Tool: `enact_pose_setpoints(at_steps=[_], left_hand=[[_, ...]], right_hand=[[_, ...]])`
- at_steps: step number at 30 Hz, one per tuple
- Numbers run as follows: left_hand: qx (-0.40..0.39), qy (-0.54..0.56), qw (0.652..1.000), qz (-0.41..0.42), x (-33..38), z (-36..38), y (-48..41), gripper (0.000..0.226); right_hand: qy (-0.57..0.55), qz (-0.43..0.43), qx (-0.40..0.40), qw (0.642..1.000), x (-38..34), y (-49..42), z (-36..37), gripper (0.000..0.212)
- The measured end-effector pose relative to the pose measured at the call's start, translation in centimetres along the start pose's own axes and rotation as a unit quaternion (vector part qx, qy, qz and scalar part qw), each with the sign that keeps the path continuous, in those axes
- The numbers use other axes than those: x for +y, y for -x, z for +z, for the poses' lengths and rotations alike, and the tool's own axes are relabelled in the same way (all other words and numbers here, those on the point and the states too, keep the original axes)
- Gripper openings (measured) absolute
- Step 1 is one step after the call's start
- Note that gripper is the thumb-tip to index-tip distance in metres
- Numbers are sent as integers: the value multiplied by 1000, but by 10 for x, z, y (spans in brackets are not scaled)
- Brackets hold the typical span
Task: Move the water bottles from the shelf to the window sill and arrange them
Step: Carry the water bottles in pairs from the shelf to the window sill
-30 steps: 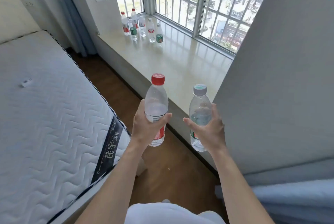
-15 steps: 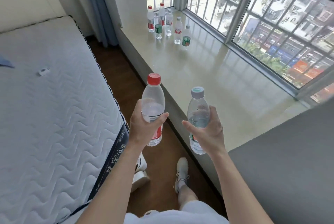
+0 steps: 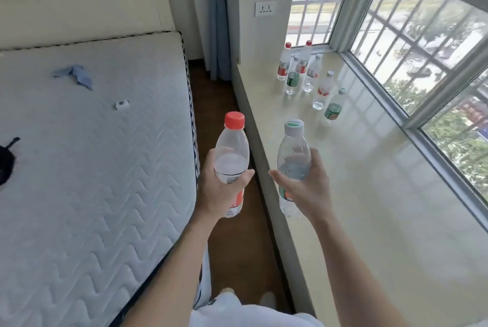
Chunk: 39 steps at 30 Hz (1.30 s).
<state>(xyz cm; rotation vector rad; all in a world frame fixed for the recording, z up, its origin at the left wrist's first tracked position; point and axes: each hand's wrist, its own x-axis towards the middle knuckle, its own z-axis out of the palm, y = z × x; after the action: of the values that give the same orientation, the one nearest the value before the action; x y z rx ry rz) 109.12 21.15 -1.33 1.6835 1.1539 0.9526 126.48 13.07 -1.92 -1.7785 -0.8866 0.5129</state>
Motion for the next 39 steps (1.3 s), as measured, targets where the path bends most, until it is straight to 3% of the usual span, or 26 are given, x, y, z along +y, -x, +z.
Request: enact_pose_setpoints(at_steps=[7, 13, 25, 39], left_hand=[[45, -18, 998, -41, -27, -18, -70, 65], [78, -1, 995, -59, -51, -36, -170, 62], [57, 10, 997, -56, -84, -79, -396, 53], [10, -5, 999, -49, -98, -41, -545, 60]], right_hand=[[-3, -16, -69, 997, 0, -79, 62, 57], [-2, -32, -124, 992, -7, -161, 130, 60], [7, -15, -104, 994, -54, -341, 251, 67], [13, 2, -82, 997, -47, -476, 285, 65]])
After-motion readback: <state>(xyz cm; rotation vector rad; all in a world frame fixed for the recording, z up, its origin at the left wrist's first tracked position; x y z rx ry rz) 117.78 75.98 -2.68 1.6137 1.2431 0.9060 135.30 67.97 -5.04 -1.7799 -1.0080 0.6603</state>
